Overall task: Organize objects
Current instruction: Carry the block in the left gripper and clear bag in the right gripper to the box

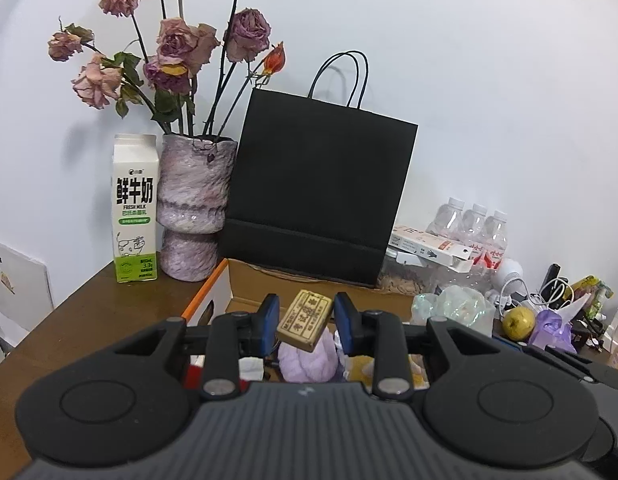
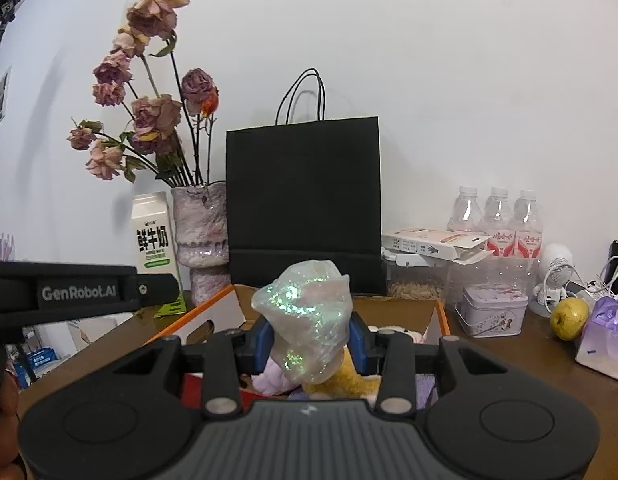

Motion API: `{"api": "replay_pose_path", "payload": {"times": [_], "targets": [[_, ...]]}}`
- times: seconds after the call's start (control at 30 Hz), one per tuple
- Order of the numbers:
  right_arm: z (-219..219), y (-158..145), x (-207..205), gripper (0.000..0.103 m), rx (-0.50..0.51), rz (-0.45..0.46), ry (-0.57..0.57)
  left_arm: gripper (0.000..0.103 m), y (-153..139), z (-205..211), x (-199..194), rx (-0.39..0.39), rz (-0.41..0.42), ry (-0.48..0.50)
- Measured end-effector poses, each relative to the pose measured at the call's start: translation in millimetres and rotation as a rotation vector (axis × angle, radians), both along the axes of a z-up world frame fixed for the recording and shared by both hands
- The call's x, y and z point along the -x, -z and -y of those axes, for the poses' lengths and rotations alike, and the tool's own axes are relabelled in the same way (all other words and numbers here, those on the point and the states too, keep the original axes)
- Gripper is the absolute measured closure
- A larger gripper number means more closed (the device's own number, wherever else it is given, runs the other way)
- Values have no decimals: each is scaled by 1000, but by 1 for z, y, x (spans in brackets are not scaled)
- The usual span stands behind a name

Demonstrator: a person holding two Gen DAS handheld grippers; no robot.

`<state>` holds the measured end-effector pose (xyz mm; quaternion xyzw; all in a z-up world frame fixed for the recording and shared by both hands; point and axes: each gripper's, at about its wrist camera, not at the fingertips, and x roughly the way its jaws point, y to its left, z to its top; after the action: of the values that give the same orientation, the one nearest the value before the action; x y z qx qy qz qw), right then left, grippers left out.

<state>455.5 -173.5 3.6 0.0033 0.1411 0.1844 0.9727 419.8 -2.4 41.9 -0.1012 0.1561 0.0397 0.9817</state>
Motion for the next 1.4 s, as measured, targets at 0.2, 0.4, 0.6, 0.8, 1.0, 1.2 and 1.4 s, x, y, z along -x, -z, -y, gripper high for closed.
{"api": "replay_pose_path", "payload": {"times": [0.2,0.4,0.6,0.8,1.0,1.2,1.4], "targets": [[-2,4,-24,66,0,-4,5,72,2,-2,-25,-13,-1,5],[-2,9,-47,66,-2,-7,2,72,6,-5,-50,-32,-1,2],[-4,13,-74,66,1,-14,2,72,12,-7,-78,-53,-17,-2],[-4,22,-97,66,11,-29,8,72,20,-5,-103,-81,-29,1],[-7,29,-114,66,35,-32,13,72,26,-4,-124,-102,-28,9],[-11,36,-127,66,56,-51,26,72,37,-4,-147,-96,-57,18],[-12,42,-136,66,76,-66,47,72,47,-5,-161,-105,-87,26]]}}
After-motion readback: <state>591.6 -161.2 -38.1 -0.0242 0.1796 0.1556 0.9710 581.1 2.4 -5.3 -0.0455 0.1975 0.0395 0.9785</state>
